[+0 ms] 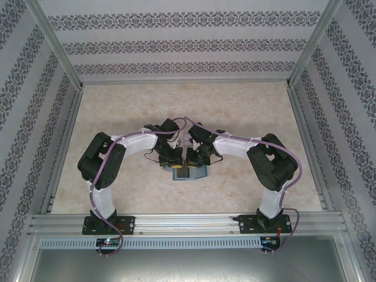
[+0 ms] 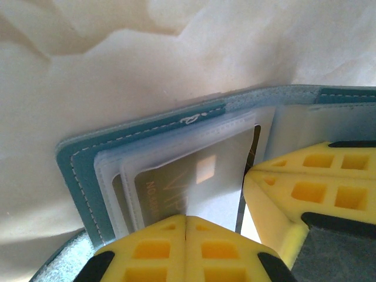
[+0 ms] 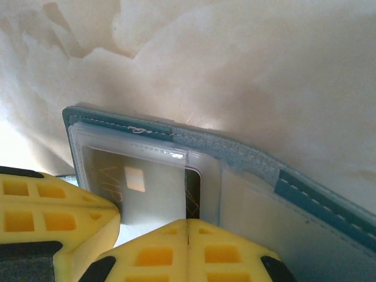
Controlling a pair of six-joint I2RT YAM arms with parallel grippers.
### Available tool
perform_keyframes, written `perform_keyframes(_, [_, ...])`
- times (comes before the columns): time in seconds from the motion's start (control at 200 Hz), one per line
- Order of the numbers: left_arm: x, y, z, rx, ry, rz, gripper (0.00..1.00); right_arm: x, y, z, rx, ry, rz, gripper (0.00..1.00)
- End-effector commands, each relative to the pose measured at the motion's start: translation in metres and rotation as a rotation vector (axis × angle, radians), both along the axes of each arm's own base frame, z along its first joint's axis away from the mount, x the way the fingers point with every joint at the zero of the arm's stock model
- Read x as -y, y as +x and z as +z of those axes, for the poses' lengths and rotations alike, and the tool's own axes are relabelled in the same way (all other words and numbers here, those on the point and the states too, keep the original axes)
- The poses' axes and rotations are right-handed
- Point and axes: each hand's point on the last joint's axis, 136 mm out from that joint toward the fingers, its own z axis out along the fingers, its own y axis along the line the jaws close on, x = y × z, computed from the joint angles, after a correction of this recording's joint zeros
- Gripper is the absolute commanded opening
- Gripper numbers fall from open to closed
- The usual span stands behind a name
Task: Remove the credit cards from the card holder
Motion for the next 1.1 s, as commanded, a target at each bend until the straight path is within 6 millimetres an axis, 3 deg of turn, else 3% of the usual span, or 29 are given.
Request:
perform_keyframes(0.0, [-0.001, -0.002, -0.004, -0.001, 0.017, 0.002, 0.00, 0.016, -0.005, -0.008, -0.009, -0.098, 0.002, 0.03])
perform_keyframes(0.355, [-0.002, -0.004, -0.004, -0.001, 0.022, 0.002, 0.00, 0.031, -0.004, -0.004, 0.029, -0.233, 0.047, 0.03])
perform_keyframes(0.645, [-0.009, -0.006, -0.013, -0.016, 0.071, -0.001, 0.00, 0.017, 0.000, 0.015, 0.043, -0.111, 0.010, 0.15])
perform_keyframes(1.099, [-0.021, -0.011, -0.026, -0.038, 0.142, -0.018, 0.00, 0.020, -0.007, 0.007, -0.014, -0.037, -0.049, 0.27])
